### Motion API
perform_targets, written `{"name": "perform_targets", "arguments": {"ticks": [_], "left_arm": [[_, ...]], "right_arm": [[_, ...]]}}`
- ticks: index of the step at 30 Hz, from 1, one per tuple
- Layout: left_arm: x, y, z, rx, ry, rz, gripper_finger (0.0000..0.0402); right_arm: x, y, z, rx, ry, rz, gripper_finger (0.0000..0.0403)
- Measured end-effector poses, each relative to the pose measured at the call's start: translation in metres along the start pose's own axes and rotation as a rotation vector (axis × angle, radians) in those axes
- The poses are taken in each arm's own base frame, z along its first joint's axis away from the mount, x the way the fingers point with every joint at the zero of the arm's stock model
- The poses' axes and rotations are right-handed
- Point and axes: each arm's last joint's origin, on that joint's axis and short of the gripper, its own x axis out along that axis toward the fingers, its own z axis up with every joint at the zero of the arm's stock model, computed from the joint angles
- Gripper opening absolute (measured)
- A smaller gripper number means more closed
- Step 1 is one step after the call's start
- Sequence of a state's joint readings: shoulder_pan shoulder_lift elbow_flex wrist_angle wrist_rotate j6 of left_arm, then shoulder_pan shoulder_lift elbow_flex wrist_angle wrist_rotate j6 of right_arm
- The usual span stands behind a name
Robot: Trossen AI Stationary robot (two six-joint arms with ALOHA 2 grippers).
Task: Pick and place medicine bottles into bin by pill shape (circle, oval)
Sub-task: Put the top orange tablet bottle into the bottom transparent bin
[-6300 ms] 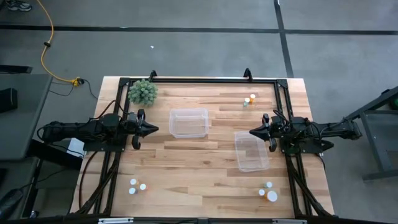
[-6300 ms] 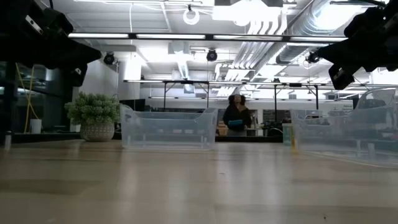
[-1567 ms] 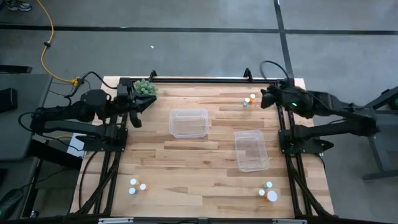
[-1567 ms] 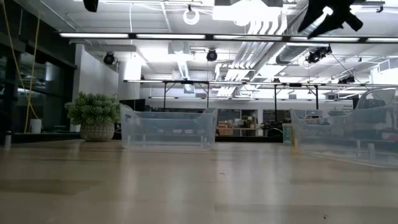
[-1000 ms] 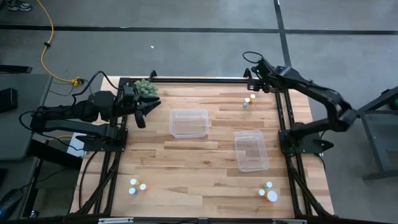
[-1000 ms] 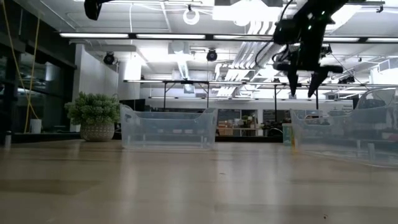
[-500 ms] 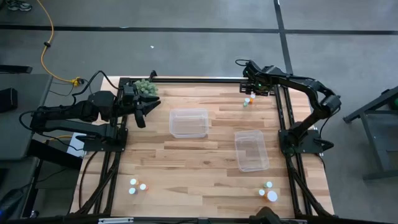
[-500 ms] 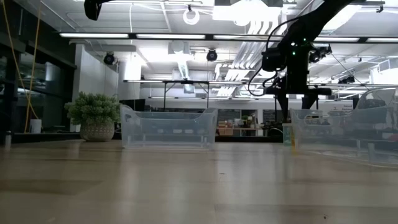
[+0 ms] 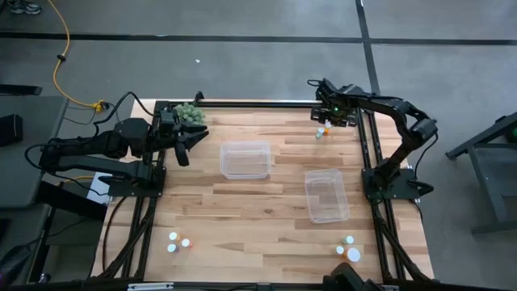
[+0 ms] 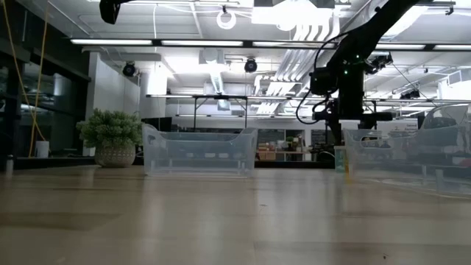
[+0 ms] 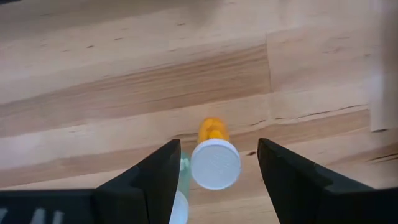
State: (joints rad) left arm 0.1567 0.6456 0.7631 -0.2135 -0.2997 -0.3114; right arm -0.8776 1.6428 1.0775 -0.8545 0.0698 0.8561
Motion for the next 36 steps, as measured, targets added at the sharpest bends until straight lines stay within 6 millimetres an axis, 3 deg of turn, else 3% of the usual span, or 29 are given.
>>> {"name": "perform_targets", "arguments": {"ticks": [13,36], "left_arm": [[-0.0001,0.0000,0.0001,0.000,-0.001,0.000,0.0090],[0.0000,0.0000,0.0000,0.000,0.000,0.000,0.0090]], "right_arm": [[0.0005,-0.0011,0.0022,0.016,-0.003,0.003,0.0173],[0.0005,-0.0031,0.0015,0.038,0.025,0.000,0.0170]]}}
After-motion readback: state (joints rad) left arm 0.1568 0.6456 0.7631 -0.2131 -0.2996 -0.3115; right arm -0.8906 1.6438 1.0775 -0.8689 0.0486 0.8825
